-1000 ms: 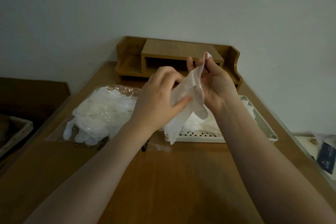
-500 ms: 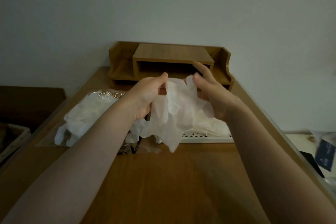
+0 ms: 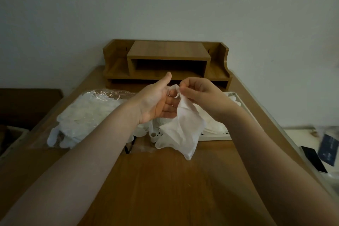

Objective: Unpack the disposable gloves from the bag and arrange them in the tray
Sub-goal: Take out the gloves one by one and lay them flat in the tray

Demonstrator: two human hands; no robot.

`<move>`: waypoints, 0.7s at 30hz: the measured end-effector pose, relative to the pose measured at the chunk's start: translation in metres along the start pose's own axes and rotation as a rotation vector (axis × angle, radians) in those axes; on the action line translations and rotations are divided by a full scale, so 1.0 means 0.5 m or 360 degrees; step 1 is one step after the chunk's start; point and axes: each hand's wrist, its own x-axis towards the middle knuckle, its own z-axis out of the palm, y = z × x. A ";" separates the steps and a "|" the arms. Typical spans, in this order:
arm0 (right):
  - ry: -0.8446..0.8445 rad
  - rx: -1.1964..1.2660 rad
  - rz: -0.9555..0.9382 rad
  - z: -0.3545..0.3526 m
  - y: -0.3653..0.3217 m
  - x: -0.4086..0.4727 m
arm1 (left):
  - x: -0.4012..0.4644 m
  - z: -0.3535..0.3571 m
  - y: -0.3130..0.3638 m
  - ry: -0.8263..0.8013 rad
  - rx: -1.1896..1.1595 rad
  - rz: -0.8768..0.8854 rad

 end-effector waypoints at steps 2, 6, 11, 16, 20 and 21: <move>0.0042 0.0112 -0.0015 0.001 0.005 -0.001 | 0.006 0.004 0.000 0.0031 -0.0065 0.0064; -0.0051 0.0332 0.0026 -0.008 0.012 0.000 | 0.008 0.011 0.008 0.0032 -0.0049 0.0135; -0.0063 0.0030 0.0022 -0.021 0.013 -0.001 | 0.011 0.022 0.002 0.0013 -0.0019 0.0073; -0.0312 0.0109 0.0210 -0.016 0.024 -0.011 | 0.016 0.009 0.009 0.0086 -0.0076 0.0215; -0.0170 0.0055 0.0269 -0.010 0.016 -0.012 | 0.018 0.015 0.012 0.0311 -0.0121 0.0469; -0.0031 0.0226 0.0325 -0.010 0.011 -0.010 | 0.017 0.016 0.006 0.0355 -0.0119 0.0539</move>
